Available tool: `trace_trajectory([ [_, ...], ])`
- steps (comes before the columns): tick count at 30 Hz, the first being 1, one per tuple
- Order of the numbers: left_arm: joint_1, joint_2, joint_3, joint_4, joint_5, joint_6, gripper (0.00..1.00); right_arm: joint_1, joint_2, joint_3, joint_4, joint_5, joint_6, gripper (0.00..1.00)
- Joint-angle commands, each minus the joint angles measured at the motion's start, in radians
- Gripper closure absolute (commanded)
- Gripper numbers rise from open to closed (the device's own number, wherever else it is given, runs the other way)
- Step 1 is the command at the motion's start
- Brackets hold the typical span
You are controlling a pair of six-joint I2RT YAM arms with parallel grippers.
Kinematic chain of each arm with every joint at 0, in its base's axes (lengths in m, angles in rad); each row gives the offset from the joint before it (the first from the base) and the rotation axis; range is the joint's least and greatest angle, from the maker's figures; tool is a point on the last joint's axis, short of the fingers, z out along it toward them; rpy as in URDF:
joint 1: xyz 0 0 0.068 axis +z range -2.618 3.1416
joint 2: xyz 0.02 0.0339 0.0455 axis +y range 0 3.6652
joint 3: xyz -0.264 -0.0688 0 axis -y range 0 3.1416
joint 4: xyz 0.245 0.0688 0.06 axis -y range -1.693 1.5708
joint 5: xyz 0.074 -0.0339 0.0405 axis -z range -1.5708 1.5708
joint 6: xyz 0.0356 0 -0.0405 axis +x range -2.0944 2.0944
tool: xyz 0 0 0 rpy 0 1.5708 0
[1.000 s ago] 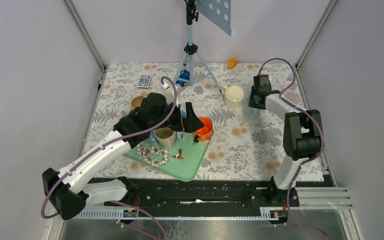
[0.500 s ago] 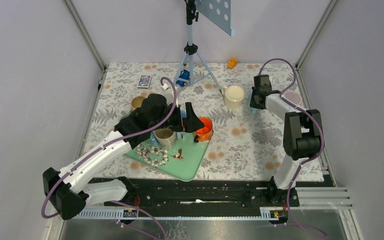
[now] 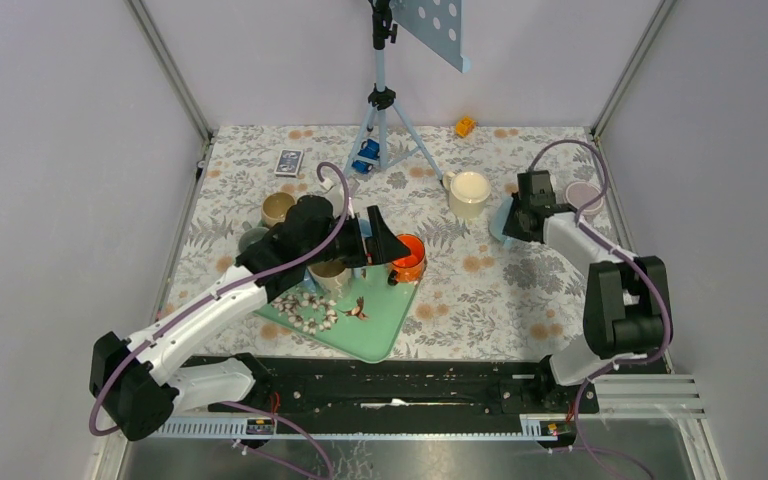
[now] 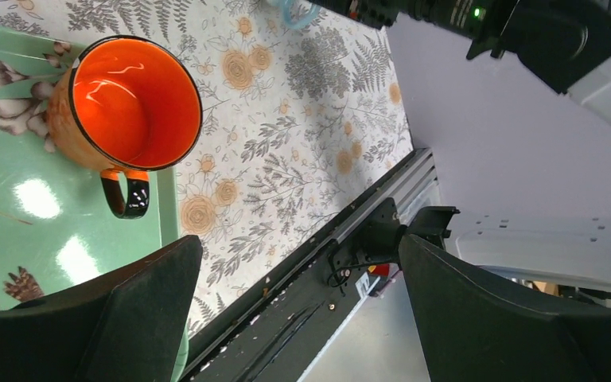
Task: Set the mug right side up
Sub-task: Turn over the cup at the center of the board.
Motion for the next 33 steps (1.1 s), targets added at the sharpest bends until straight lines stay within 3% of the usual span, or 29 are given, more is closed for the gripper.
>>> trace_trajectory([
  [1,0.006,-0.015,-0.018,0.134,0.035,-0.063,0.01,-0.006,-0.149,-0.068,0.084,-0.074,0.091,1.00],
  [17,0.005,0.037,-0.073,0.269,0.098,-0.169,0.01,-0.004,-0.479,-0.330,0.186,-0.254,0.305,1.00],
  [29,0.003,0.096,-0.061,0.336,0.138,-0.221,0.01,-0.004,-0.610,-0.362,0.238,-0.384,0.432,1.00],
  [33,0.003,0.130,-0.064,0.385,0.167,-0.263,0.01,-0.003,-0.624,-0.364,0.325,-0.444,0.496,1.00],
])
